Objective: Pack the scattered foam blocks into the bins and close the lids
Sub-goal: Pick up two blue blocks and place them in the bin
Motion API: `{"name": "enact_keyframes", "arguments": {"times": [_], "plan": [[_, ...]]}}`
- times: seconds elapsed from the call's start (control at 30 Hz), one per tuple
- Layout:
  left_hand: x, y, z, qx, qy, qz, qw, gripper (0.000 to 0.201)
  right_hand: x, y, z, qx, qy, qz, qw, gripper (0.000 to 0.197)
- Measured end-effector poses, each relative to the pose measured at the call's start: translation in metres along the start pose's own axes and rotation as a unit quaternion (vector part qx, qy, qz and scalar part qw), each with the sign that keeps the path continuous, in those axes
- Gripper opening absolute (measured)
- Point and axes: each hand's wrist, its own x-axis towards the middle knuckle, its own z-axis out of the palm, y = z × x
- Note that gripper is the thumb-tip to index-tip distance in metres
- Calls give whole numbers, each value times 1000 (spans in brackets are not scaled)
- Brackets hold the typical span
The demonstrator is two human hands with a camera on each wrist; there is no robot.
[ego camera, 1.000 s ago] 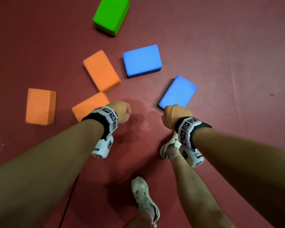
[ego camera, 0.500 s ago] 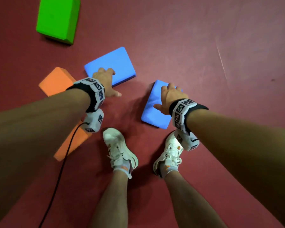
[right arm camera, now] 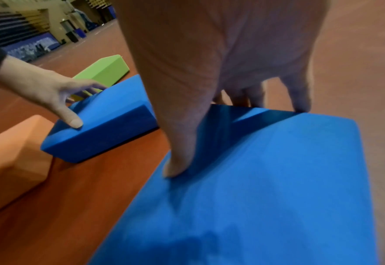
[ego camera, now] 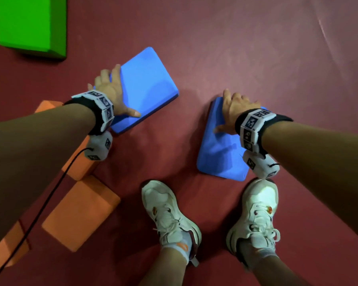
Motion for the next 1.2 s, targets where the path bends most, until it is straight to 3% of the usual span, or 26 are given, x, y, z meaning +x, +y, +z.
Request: {"name": "enact_keyframes", "arguments": {"times": [0.1, 0.27, 0.4, 0.57, 0.73, 0.87, 0.97, 1.2], "plan": [[5, -9, -2, 15, -16, -21, 1000, 142, -2, 2, -4, -63, -15, -17, 998, 133], [-10, -5, -5, -14, -52, -34, 998, 122, 0, -17, -17, -96, -104, -43, 989, 122], [-27, 9, -2, -165, -90, 19, 982, 99, -10, -33, -18, -48, -89, -58, 993, 134], [-55, 28, -28, -206, -164, 126, 956, 104, -32, -26, -36, 49, -61, -48, 996, 113], [-100, 10, -80, -239, -103, 140, 955, 85, -79, -20, -74, 30, 8, -114, 993, 103], [-154, -18, -120, -237, -89, 123, 960, 80, -123, -29, -123, 4, -12, -192, 981, 147], [-194, -54, -140, -281, -104, 109, 948, 80, -152, -38, -150, -82, 4, -286, 955, 154], [-329, -101, -120, -375, -39, 34, 926, 91, -211, -87, -154, -144, 9, -393, 908, 147]]}}
